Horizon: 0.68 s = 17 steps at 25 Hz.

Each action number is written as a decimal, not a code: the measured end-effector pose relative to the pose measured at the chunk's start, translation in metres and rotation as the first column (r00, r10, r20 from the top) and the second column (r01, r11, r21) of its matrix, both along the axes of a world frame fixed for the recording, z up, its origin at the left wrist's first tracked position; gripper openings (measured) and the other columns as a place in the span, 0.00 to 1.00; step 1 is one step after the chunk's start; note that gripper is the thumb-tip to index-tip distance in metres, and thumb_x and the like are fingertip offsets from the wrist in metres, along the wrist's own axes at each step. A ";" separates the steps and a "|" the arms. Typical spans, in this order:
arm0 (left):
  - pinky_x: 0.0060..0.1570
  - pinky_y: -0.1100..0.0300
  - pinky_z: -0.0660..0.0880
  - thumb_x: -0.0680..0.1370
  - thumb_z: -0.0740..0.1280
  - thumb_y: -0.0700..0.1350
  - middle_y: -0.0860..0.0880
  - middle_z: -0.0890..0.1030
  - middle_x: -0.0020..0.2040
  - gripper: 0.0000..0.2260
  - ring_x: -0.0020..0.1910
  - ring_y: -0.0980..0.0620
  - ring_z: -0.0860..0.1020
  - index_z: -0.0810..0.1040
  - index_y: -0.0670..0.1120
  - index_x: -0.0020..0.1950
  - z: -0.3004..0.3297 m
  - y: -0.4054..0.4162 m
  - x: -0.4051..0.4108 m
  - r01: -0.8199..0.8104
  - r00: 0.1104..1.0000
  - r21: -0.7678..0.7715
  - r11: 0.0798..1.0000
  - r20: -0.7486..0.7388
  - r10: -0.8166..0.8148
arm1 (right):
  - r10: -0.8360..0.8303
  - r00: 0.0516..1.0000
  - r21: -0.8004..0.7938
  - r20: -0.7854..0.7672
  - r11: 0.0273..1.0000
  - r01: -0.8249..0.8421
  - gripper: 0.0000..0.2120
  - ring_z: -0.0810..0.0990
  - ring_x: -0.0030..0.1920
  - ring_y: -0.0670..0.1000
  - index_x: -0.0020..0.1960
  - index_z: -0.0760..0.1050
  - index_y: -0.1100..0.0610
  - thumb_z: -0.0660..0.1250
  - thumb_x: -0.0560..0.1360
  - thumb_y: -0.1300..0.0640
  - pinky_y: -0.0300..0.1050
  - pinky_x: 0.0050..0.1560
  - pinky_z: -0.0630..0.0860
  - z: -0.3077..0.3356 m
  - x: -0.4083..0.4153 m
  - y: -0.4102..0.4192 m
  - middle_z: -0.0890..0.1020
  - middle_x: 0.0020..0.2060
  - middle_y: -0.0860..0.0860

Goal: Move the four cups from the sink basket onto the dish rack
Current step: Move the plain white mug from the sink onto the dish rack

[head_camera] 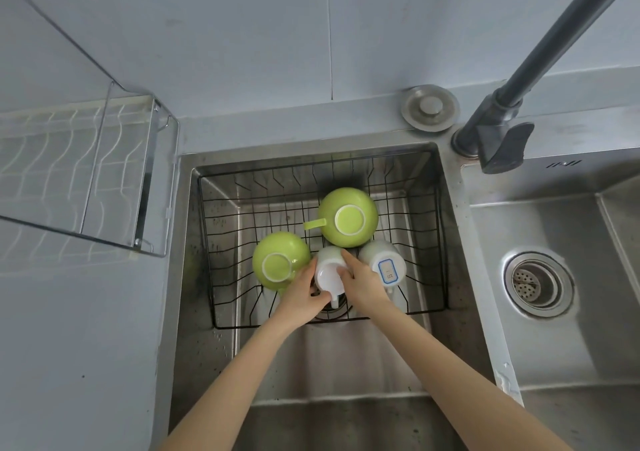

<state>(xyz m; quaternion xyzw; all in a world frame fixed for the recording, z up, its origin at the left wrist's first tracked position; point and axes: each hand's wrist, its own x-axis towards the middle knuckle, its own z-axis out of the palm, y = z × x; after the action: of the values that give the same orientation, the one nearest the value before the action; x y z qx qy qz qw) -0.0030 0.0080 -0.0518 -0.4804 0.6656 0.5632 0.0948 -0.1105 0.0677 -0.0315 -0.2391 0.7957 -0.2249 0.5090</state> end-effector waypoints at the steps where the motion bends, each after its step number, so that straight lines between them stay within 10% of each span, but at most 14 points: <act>1: 0.61 0.59 0.71 0.73 0.62 0.32 0.48 0.66 0.66 0.31 0.61 0.48 0.73 0.56 0.45 0.73 0.000 0.000 0.001 0.008 1.000 -0.004 1.000 -0.008 -0.008 | -0.001 1.000 -0.001 0.004 1.000 0.001 0.22 0.69 0.68 0.60 0.74 0.56 0.55 0.52 0.81 0.58 0.48 0.65 0.66 0.001 0.000 0.000 0.69 0.70 0.58; 14: 0.58 0.70 0.61 0.70 0.70 0.39 0.54 0.68 0.63 0.29 0.66 0.51 0.68 0.64 0.45 0.69 0.048 0.023 0.016 0.092 0.982 -0.342 0.935 -0.122 -0.141 | 0.016 1.000 -0.073 -0.025 0.997 -0.017 0.19 0.76 0.58 0.60 0.70 0.66 0.53 0.54 0.79 0.55 0.53 0.63 0.73 0.060 -0.009 0.030 0.76 0.61 0.59; 17: 0.66 0.58 0.66 0.69 0.72 0.40 0.53 0.71 0.64 0.30 0.66 0.51 0.69 0.64 0.47 0.68 0.062 0.031 0.024 0.024 0.974 -0.311 0.950 -0.205 -0.092 | 0.078 0.996 -0.137 -0.033 0.987 -0.082 0.18 0.78 0.58 0.59 0.68 0.69 0.54 0.56 0.79 0.55 0.55 0.63 0.73 0.087 -0.011 0.044 0.77 0.56 0.58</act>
<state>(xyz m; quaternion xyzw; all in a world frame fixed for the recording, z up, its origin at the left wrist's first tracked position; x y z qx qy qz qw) 0.0210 0.0390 0.0102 -0.4051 0.7652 0.4990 -0.0377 -0.1217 0.1120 0.0558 -0.3088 0.7748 -0.2556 0.4888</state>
